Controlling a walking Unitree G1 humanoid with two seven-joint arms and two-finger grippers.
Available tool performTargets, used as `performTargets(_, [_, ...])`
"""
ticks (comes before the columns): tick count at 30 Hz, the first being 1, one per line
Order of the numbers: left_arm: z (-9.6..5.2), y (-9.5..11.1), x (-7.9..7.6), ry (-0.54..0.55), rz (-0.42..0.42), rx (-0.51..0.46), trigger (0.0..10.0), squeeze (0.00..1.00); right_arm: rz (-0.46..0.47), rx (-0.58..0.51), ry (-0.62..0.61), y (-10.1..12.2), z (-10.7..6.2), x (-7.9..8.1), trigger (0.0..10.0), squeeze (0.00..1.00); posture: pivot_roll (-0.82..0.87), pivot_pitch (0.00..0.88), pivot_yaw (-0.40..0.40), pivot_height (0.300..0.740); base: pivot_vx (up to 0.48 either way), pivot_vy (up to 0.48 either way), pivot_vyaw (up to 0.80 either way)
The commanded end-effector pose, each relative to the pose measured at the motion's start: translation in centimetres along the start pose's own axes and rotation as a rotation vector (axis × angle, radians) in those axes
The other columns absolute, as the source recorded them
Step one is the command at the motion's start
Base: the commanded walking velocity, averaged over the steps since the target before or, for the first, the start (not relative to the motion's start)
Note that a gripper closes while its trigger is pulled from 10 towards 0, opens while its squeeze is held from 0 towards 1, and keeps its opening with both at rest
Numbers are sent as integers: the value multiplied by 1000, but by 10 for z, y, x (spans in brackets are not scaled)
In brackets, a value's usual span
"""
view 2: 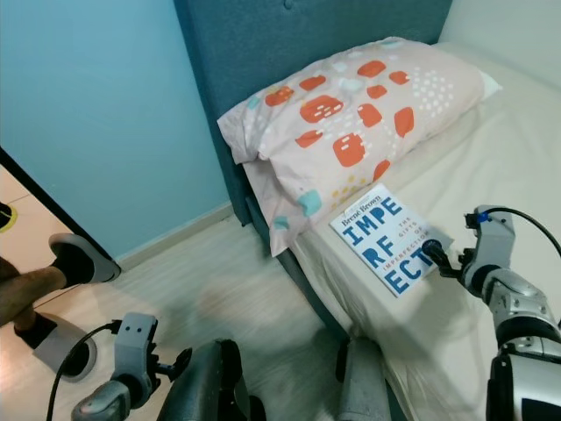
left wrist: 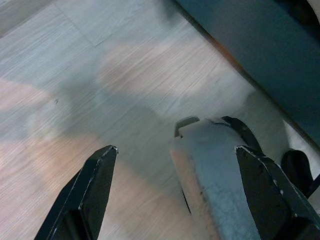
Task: Clean up the room
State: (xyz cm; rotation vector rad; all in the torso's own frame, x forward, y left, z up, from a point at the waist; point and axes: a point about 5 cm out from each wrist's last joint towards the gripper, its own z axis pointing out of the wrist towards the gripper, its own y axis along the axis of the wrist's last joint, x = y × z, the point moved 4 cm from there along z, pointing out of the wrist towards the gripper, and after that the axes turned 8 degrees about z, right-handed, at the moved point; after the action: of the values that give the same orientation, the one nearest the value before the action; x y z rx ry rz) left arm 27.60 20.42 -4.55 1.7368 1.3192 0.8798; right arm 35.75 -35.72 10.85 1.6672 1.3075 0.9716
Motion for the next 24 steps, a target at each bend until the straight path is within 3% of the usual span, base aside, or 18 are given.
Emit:
performTargets(1, [-3,-15,-5,-4,-25,55,10000,0,28,33,-39,-11,-5,-12,10000,0,8,164,-9,566,0,0,0])
performTargets(3, [0,-12,-1,21,-31,67,10000,0,108,-82,-4,9,-5,-10,10000,0,-1,119,-9,566,0,0,0])
performTargets(6, [0,-11,3,38,-33,75,10000,0,141,-143,28,20,-6,-6,10000,0,-1,119,-9,566,0,0,0])
performTargets(7, [3,-9,8,69,-37,89,10000,0,181,-237,102,35,-6,5,10000,0,-1,85,-7,571,0,0,0])
performTargets(9, [3,-9,8,69,-37,89,10000,0,181,-237,102,35,-6,5,10000,0,-1,85,-7,571,0,0,0])
performTargets(10, [4,-7,12,91,-43,100,10000,0,203,-301,155,46,-7,14,10000,0,-1,80,-8,576,0,0,0])
performTargets(11, [11,4,17,126,-66,89,10000,0,215,-413,268,61,-9,41,10000,0,0,51,-9,586,0,0,0])
performTargets(12, [11,4,17,126,-66,89,10000,0,215,-413,268,61,-9,41,10000,0,0,51,-9,586,0,0,0])
performTargets(14, [15,12,18,140,-76,77,10000,0,192,-466,325,67,-12,61,10000,0,-1,43,-11,596,0,0,0])
performTargets(18, [18,16,17,145,-79,72,10000,0,146,-504,351,73,-16,78,10000,0,-5,34,-15,606,0,0,0])
performTargets(19, [20,18,14,146,-83,73,10000,0,126,-528,406,76,-19,97,10000,0,-15,17,-21,616,0,0,0])
performTargets(21, [20,18,14,146,-83,73,10000,0,126,-528,406,76,-19,97,10000,0,-15,17,-21,616,0,0,0])
performTargets(24, [21,13,7,147,-90,100,10000,0,86,-476,524,58,-20,134,10000,0,-27,1,-22,630,0,0,0])
